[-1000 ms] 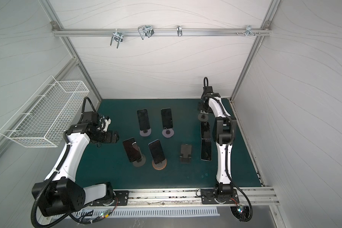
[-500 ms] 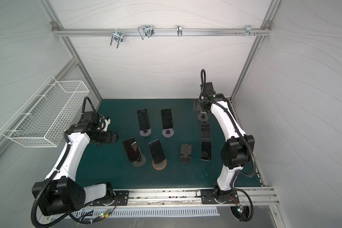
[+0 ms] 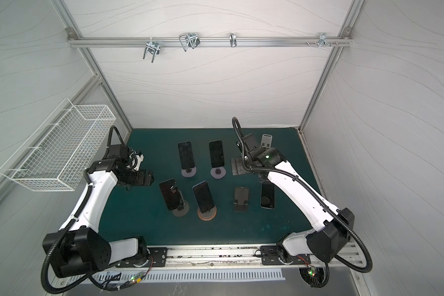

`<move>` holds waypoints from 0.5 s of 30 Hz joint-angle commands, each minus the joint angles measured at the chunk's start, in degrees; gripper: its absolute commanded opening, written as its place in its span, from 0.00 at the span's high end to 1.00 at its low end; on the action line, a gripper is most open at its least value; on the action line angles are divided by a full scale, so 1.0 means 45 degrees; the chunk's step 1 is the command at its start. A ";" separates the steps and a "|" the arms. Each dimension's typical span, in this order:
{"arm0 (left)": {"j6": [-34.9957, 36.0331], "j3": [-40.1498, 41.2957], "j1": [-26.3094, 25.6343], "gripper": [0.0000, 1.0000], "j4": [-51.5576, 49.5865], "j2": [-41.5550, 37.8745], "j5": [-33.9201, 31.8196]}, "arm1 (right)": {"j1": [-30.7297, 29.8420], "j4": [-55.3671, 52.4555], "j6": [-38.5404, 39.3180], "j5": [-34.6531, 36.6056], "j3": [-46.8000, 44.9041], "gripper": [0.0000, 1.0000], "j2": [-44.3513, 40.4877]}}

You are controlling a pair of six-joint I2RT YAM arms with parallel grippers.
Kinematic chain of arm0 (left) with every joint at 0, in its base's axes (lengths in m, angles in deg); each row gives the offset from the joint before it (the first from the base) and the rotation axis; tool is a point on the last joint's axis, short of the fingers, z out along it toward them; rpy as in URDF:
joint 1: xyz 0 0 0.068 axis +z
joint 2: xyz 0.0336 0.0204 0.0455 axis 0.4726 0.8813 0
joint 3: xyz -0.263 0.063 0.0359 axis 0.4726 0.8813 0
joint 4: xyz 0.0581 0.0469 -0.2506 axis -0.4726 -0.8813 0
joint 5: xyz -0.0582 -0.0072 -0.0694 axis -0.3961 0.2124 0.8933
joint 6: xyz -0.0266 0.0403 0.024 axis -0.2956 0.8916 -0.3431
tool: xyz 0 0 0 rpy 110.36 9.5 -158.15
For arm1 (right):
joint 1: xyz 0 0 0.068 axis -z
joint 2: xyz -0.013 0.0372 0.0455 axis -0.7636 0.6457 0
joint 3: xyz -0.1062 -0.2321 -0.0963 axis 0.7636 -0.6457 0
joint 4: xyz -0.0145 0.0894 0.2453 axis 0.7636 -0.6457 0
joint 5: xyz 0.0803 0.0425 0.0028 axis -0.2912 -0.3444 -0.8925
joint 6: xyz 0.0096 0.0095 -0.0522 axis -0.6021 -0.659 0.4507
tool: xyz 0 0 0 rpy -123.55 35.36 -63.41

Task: Remove the phone from the phone stand
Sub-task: Pick up the phone stand from the center of the table.

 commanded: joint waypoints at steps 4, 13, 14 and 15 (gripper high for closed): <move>-0.0022 -0.0506 0.0347 0.01 0.0152 0.0108 0.0607 | -0.1303 -0.1492 -0.1798 0.0719 -0.1345 0.06 -0.1514; 0.0080 -0.0352 0.0614 0.01 0.0092 -0.0088 0.0702 | -0.1715 -0.1025 -0.3711 0.0037 -0.4144 0.01 -0.2738; 0.0078 -0.0347 0.0624 0.01 0.0092 -0.0117 0.0750 | -0.1873 -0.0692 -0.3904 -0.0073 -0.4488 0.01 -0.2746; 0.0061 -0.0318 0.0636 0.01 0.0110 -0.0132 0.0763 | -0.2039 -0.0410 -0.4084 -0.0101 -0.4731 0.01 -0.2766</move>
